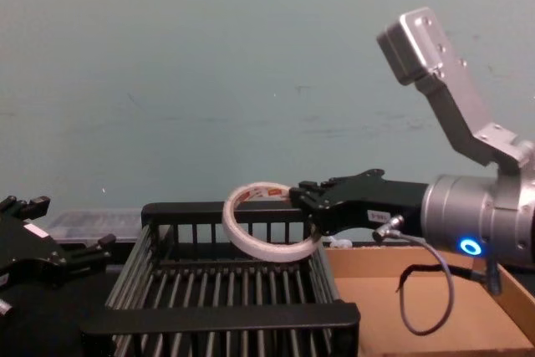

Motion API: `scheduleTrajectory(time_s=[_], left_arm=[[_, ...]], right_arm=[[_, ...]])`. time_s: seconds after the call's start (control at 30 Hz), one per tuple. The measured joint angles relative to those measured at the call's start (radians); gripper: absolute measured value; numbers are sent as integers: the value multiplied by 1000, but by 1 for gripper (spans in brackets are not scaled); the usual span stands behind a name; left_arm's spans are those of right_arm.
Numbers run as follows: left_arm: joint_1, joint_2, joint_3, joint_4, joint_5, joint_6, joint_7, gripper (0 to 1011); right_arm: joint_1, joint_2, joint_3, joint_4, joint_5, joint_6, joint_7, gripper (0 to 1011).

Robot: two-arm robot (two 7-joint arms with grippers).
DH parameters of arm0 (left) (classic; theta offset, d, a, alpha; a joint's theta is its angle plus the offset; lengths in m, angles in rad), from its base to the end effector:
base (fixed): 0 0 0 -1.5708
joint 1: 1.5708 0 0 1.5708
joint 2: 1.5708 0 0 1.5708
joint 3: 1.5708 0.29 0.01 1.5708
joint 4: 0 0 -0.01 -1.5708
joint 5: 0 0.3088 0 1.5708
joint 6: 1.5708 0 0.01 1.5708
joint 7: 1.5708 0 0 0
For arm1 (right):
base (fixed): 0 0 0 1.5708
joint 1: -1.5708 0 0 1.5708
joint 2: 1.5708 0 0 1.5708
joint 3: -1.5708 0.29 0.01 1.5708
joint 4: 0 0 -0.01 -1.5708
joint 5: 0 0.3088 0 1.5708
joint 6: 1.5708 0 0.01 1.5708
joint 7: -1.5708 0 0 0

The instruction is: Pick up the white tape and place it into the black box , Pick up the silver tape and place it into the brown box.

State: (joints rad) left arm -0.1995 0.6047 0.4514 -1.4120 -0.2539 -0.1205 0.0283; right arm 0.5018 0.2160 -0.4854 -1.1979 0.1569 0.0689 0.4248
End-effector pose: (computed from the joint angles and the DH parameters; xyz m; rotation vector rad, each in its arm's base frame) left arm 0.3581 0.0827 -0.3023 0.3045 -0.2850 1.2480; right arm 0.4450 0.0490 -0.2540 -0.2298 -0.1214 -0.7968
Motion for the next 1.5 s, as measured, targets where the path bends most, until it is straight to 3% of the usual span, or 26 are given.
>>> scheduleTrajectory(time_s=[0.43, 0.87, 1.5], left_arm=[[0, 0, 0, 0, 0, 0, 0, 1001], [0, 0, 0, 0, 0, 0, 0, 1001], [0, 0, 0, 0, 0, 0, 0, 1001]], right_arm=[[46, -39, -15, 77, -20, -17, 3, 94], [66, -58, -18, 114, -31, -16, 3, 94], [63, -56, -17, 109, -30, -14, 2, 94]])
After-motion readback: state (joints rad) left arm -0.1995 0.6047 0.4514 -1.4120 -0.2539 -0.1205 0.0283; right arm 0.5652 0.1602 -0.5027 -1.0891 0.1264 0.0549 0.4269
